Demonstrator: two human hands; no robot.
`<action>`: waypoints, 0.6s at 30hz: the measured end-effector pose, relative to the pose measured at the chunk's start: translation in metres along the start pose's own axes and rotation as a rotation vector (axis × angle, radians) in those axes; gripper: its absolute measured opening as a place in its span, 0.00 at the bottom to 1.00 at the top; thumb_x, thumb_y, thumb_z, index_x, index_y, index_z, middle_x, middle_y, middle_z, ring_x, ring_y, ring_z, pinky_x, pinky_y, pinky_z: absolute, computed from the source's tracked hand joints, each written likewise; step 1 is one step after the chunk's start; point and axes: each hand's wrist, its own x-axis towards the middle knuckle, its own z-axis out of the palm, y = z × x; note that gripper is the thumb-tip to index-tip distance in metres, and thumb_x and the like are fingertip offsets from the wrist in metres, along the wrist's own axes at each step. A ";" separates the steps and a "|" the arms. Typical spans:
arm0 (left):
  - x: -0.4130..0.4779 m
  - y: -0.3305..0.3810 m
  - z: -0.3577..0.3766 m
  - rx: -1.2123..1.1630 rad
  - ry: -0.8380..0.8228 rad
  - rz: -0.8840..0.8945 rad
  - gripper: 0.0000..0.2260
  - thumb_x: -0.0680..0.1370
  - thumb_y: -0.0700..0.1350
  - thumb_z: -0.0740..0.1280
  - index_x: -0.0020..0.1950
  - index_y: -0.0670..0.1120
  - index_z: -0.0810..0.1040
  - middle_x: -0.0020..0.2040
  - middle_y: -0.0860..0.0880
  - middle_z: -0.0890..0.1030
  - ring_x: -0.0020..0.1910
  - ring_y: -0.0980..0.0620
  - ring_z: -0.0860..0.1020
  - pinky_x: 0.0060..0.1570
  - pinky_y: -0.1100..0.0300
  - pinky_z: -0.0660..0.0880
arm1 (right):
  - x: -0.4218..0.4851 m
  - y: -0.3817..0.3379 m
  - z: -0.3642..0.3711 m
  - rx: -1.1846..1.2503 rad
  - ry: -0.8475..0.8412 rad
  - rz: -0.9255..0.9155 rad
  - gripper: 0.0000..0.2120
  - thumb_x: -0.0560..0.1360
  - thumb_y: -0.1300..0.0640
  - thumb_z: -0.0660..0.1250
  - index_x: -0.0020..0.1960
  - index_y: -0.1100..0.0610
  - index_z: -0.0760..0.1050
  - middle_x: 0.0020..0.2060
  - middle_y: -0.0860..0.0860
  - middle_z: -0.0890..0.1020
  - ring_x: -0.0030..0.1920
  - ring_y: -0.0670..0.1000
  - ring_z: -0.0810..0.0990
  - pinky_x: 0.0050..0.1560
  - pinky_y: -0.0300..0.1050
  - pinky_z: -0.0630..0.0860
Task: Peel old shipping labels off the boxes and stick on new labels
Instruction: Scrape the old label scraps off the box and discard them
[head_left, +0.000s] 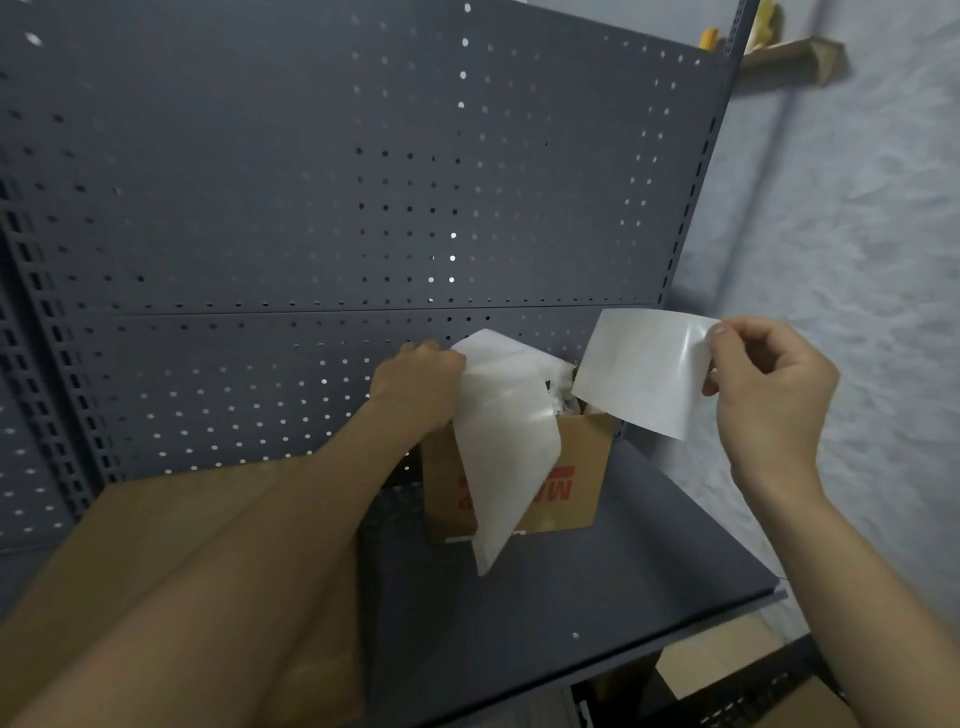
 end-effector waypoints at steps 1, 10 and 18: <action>0.000 -0.002 -0.001 -0.081 -0.038 -0.019 0.07 0.77 0.39 0.60 0.54 0.43 0.73 0.49 0.43 0.72 0.58 0.39 0.72 0.53 0.45 0.74 | -0.001 -0.001 0.001 0.003 -0.009 -0.009 0.05 0.77 0.58 0.66 0.46 0.57 0.80 0.36 0.52 0.80 0.35 0.49 0.76 0.35 0.36 0.74; -0.014 -0.012 -0.006 -0.549 -0.225 -0.158 0.32 0.66 0.46 0.57 0.70 0.61 0.63 0.66 0.43 0.70 0.71 0.34 0.60 0.66 0.36 0.64 | -0.003 -0.011 0.015 0.022 -0.021 -0.104 0.05 0.78 0.57 0.66 0.46 0.56 0.80 0.38 0.54 0.81 0.37 0.50 0.77 0.40 0.48 0.77; -0.065 -0.030 -0.040 -1.015 0.204 -0.192 0.10 0.82 0.45 0.61 0.57 0.42 0.79 0.45 0.48 0.79 0.42 0.54 0.77 0.42 0.61 0.72 | -0.028 -0.039 0.052 0.075 -0.163 -0.214 0.04 0.79 0.57 0.66 0.47 0.54 0.80 0.39 0.50 0.82 0.38 0.51 0.80 0.40 0.47 0.80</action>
